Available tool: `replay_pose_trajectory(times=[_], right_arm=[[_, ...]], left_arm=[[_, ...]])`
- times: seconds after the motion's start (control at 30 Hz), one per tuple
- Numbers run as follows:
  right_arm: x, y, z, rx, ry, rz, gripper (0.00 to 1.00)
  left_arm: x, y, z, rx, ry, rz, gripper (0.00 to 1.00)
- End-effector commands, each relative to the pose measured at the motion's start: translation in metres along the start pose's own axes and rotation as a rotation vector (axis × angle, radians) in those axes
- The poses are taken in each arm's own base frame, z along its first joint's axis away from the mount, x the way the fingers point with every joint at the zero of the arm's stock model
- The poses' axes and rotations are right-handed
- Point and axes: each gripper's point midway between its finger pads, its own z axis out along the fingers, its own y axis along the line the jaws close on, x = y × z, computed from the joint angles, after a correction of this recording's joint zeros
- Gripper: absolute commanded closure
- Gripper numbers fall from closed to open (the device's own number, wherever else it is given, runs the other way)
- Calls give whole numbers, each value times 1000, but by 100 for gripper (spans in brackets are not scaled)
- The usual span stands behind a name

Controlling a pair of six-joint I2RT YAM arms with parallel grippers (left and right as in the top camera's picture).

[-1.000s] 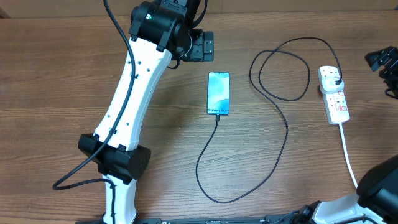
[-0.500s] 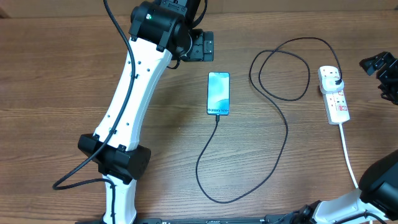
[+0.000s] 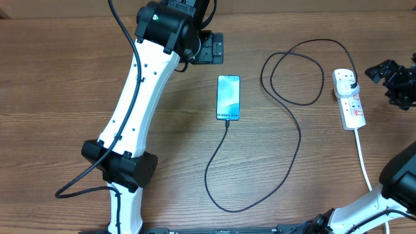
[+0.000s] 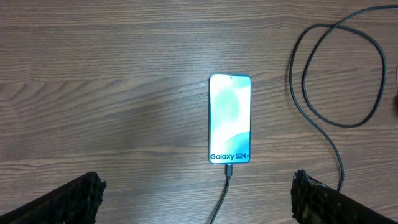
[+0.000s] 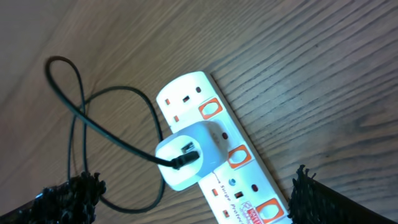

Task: Plug charger to phone and switch on socket
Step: 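Lower the right gripper onto the orange switch next to the plug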

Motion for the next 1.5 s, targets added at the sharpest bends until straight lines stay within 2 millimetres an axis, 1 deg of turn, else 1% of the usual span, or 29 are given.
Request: replay_pose_trajectory(times=[0.0,0.2,0.3,0.5,0.67,0.8,1.13,1.47], right_arm=[[4,-4,12,-6,23,-11,0],[8,-2,21,-32,43,-24,0],[13,0,29,-39,66,-28,0],[18,17,37,-74,85,-88,0],[23,27,43,-71,102,-129,0],[23,23,44,-33,104,-137,0],[26,19,46,-21,116,-130,0],[35,10,63,-20,159,-109,0]], left_arm=[[-3,4,-4,-13,-15,7,0],[-3,4,-4,-13,-15,6,0],[-3,4,-4,-13,-14,6,0],[-3,4,-4,-13,-14,6,0],[-3,4,-4,-13,-14,7,0],[-3,4,-4,-13,-14,6,0],[-3,4,-4,-13,-15,6,0],[-3,4,-4,-13,-14,6,0]])
